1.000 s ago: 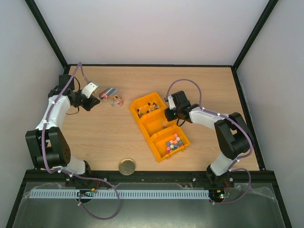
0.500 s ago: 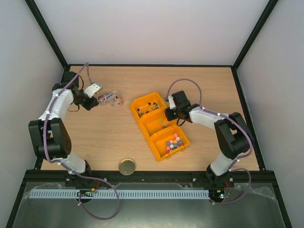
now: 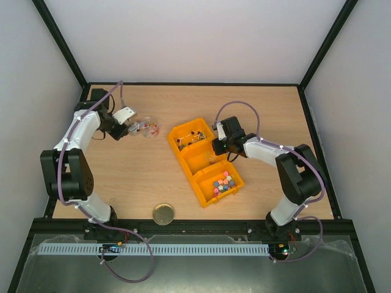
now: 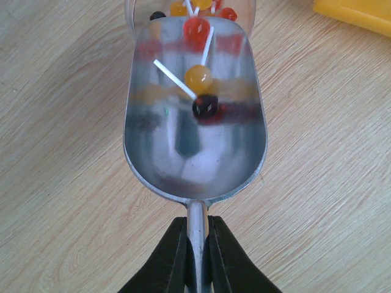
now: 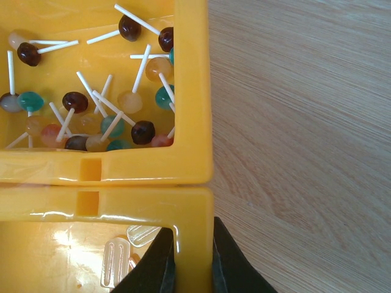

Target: Pack the candies

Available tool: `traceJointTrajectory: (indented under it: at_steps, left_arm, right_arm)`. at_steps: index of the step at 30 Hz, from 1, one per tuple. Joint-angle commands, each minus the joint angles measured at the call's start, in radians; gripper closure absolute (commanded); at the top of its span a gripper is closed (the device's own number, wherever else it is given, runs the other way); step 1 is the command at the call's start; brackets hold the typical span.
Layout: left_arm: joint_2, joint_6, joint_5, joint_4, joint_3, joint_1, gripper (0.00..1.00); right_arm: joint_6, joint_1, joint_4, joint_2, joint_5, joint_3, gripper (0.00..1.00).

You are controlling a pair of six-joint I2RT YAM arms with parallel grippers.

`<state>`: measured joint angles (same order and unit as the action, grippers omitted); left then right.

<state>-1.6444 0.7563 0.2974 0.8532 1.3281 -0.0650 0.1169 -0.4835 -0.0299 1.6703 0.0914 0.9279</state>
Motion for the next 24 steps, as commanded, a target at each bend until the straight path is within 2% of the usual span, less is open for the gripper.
traceJointTrajectory:
  at_steps: [1, 18, 24]
  left_arm:
    - [-0.017, 0.0, -0.043, 0.046, 0.035, 0.012, 0.98]
    - [0.0, 0.008, -0.092, 0.085, 0.061, 0.028, 0.98]
    - [0.011, 0.008, -0.093, 0.085, 0.064, 0.028, 0.98]
  right_arm:
    - [0.025, 0.01, -0.008, 0.016, -0.026, 0.023, 0.99]
    - [0.043, 0.01, -0.019, 0.016, -0.044, 0.03, 0.98]
    - [0.047, 0.01, -0.018, 0.019, -0.045, 0.039, 0.94]
